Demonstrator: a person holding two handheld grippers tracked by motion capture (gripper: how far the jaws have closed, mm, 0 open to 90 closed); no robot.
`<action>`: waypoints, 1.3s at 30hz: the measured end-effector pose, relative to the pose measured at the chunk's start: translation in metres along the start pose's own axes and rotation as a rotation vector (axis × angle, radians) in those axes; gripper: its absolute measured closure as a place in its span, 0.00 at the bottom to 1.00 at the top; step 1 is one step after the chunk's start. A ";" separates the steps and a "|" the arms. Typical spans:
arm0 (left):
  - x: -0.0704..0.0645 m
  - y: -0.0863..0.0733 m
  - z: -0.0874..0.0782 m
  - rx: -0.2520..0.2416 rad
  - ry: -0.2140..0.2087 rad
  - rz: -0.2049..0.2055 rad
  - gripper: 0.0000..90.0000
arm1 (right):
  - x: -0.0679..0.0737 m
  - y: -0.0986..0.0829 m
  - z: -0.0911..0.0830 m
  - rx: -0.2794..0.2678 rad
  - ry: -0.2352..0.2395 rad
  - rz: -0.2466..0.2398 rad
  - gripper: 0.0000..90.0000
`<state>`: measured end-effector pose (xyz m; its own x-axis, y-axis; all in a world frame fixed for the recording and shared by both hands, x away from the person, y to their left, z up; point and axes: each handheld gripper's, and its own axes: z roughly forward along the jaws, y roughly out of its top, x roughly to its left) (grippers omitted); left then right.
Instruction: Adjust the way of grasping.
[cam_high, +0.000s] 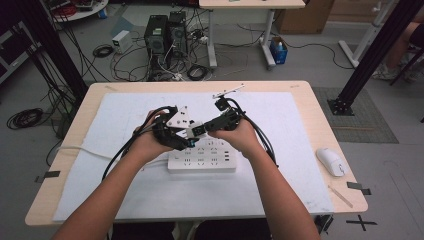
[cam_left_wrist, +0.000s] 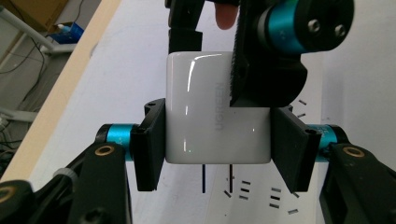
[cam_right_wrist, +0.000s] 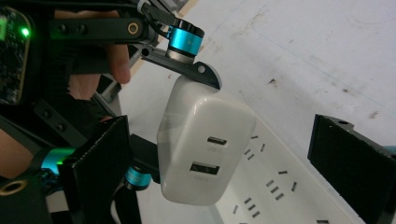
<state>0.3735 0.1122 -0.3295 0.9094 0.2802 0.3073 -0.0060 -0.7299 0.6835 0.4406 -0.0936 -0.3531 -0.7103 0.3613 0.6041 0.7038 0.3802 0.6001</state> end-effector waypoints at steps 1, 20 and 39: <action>0.000 0.000 0.000 -0.005 -0.001 -0.003 0.47 | 0.000 0.000 0.000 -0.001 0.009 0.005 0.08; -0.003 0.002 0.001 -0.004 0.009 0.010 0.47 | -0.004 0.000 0.004 -0.025 0.042 0.054 0.28; -0.002 0.001 0.001 0.004 0.022 0.014 0.47 | -0.006 -0.002 0.005 -0.044 0.106 0.087 0.44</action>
<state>0.3722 0.1103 -0.3299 0.8998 0.2836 0.3316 -0.0173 -0.7363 0.6765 0.4435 -0.0923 -0.3601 -0.6432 0.2982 0.7053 0.7639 0.3130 0.5643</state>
